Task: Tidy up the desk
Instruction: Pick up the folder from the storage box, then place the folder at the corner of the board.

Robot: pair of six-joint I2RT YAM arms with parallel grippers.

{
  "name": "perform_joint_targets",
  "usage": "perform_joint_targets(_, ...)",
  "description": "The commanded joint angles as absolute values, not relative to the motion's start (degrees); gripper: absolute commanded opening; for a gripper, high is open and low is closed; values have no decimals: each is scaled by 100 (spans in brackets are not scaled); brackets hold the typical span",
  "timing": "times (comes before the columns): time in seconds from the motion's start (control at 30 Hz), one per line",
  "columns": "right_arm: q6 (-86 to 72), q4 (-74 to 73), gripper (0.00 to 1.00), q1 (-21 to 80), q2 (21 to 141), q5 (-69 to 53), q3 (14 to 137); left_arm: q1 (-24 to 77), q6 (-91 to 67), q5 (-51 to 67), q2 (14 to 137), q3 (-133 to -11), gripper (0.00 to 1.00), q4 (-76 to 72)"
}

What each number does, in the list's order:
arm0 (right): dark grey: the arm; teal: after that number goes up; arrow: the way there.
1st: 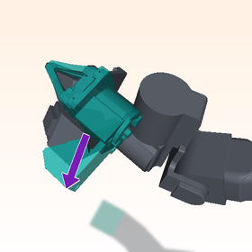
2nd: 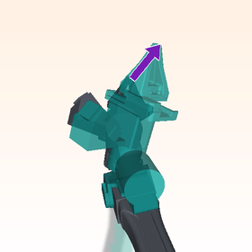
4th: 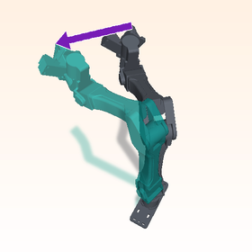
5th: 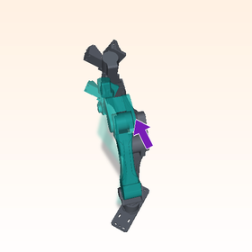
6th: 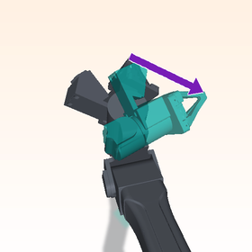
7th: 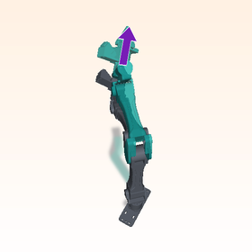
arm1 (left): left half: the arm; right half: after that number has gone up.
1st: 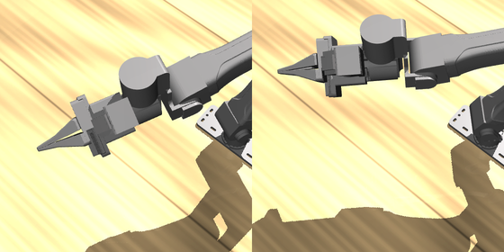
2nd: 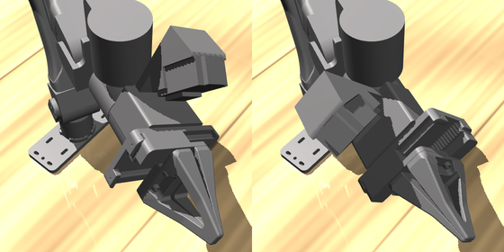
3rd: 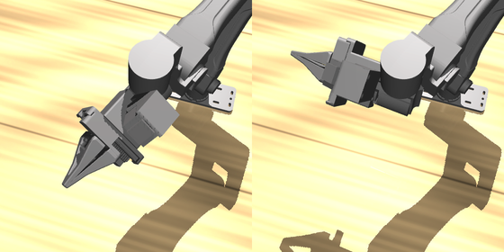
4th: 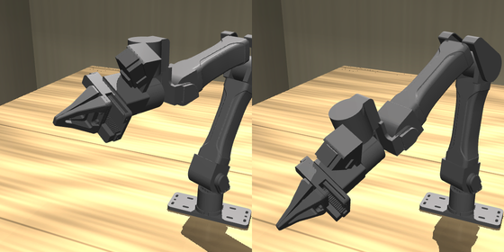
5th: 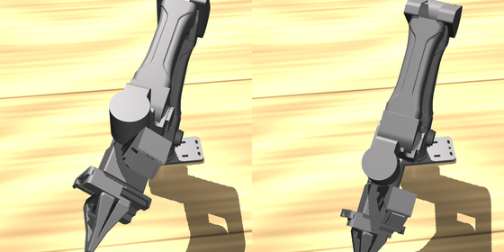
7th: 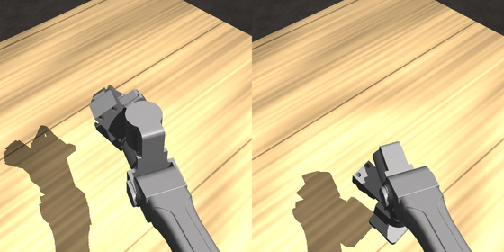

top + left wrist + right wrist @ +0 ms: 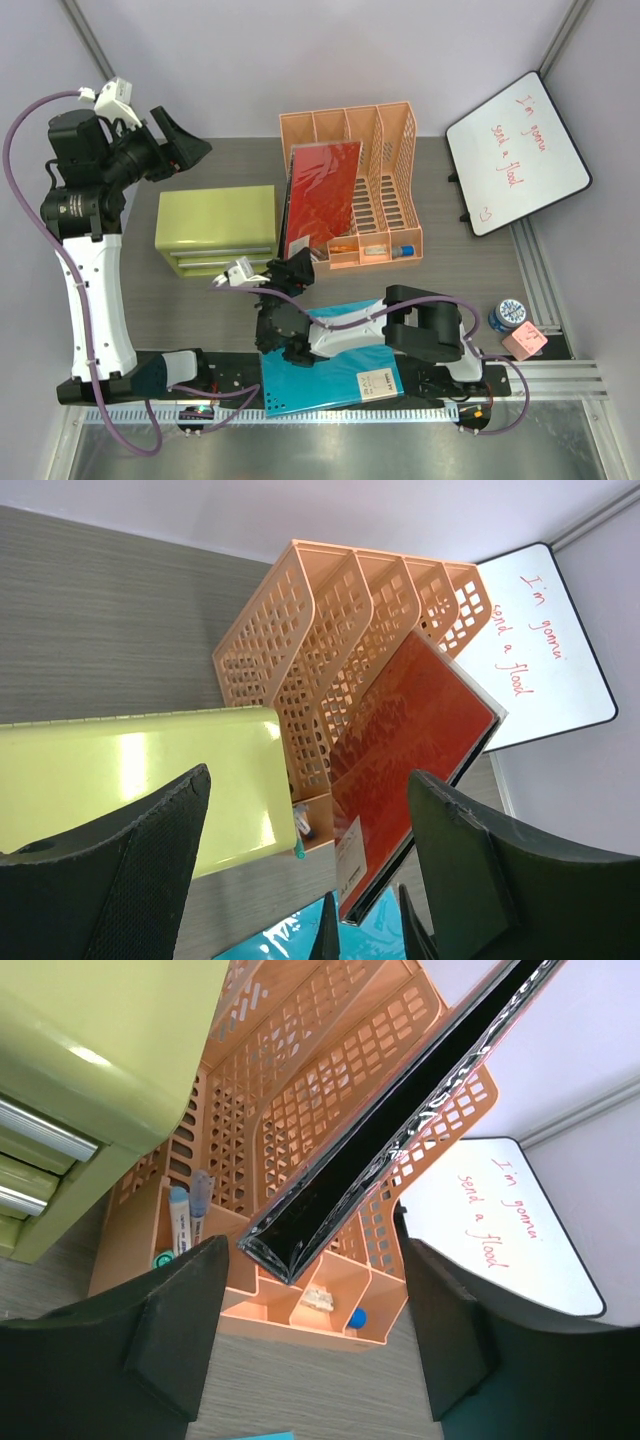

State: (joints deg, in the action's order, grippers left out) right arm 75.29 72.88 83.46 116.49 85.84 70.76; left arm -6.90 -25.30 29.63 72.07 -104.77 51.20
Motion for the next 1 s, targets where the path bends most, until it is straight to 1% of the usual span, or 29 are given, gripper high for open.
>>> perform_joint_targets(0.0,7163,9545,64,8218,11303,9791,7084,-729,-2540,3050,7040,-10582,80,4940)
perform_joint_targets(0.1,7040,9545,48,8139,11294,9782,7023,-729,-2531,3041,7040,-10582,80,4966)
perform_joint_targets(0.27,6856,9545,46,8086,11285,9773,6882,-729,-2505,3050,7040,-10591,80,4966)
perform_joint_targets(0.33,6890,9545,38,8112,11250,9774,6873,-738,-2496,3041,7040,-10582,80,4948)
perform_joint_targets(0.4,6891,9545,28,8156,11076,9756,6812,-721,-2496,3032,7040,-10556,80,4931)
perform_joint_targets(0.43,6943,9545,20,8208,11005,9721,6751,-738,-2487,3032,7031,-10530,80,4896)
perform_joint_targets(0.5,7066,9545,15,8270,10803,9712,6671,-730,-2487,3024,7022,-10494,80,4869)
perform_joint_targets(0.53,7180,9545,8,8305,10576,9712,6610,-721,-2470,3023,7014,-10477,81,4869)
perform_joint_targets(0.6,7286,9545,1,8437,10311,9694,6539,-730,-2461,3006,6996,-10450,81,4843)
perform_joint_targets(0.73,7505,9545,1,8534,9398,9642,6504,-729,-2452,2988,6961,-10371,82,4755)
perform_joint_targets(0.97,8235,9545,1,8499,8650,9352,6714,-729,-2373,2962,6864,-10257,83,4711)
